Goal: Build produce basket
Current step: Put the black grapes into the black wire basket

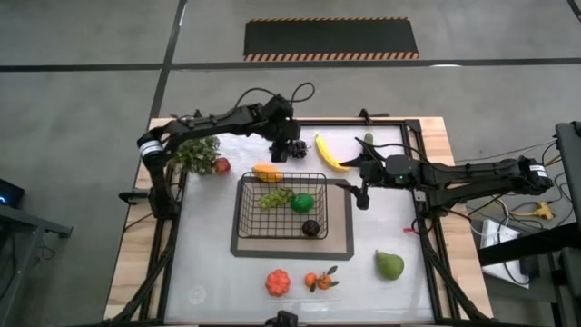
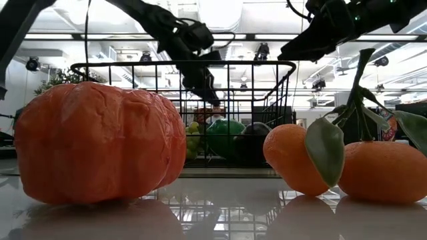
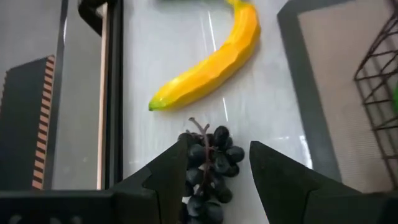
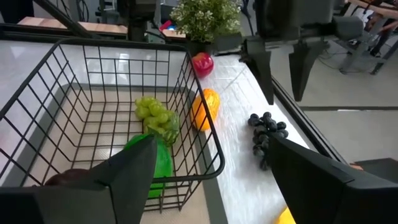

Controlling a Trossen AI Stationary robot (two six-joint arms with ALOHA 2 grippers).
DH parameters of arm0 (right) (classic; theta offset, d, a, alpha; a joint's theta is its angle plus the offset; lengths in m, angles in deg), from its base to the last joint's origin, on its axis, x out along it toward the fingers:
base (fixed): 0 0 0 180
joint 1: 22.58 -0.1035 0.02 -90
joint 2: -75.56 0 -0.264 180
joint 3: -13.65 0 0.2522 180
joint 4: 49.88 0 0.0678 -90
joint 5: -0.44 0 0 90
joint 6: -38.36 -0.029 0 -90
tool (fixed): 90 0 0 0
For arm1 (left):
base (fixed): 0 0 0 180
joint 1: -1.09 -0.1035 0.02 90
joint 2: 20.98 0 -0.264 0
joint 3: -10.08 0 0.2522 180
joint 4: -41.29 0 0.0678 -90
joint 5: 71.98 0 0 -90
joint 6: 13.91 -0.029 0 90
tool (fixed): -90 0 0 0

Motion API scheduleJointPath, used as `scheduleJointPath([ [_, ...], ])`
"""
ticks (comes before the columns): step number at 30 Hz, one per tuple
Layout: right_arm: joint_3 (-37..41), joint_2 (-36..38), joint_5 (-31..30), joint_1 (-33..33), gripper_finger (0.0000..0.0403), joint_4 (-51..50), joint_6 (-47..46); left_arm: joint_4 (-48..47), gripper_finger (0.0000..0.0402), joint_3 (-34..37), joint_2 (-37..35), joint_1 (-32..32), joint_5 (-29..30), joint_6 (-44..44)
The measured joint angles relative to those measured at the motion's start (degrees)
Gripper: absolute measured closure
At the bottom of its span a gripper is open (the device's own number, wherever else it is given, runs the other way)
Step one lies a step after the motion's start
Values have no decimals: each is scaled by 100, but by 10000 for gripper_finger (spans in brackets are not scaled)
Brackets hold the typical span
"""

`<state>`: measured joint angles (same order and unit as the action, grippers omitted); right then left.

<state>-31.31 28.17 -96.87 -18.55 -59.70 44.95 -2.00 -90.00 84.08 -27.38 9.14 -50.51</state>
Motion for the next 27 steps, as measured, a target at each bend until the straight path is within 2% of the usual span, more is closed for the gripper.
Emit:
scheduleJointPath([
  [9, 7, -2, -2, 0, 80, 1, -15, -368, 242, -64, 81, -232, -2, -325],
  [27, 13, -4, -2, 0, 78, -11, -76, -194, 242, -55, 748, -334, -147, -275],
])
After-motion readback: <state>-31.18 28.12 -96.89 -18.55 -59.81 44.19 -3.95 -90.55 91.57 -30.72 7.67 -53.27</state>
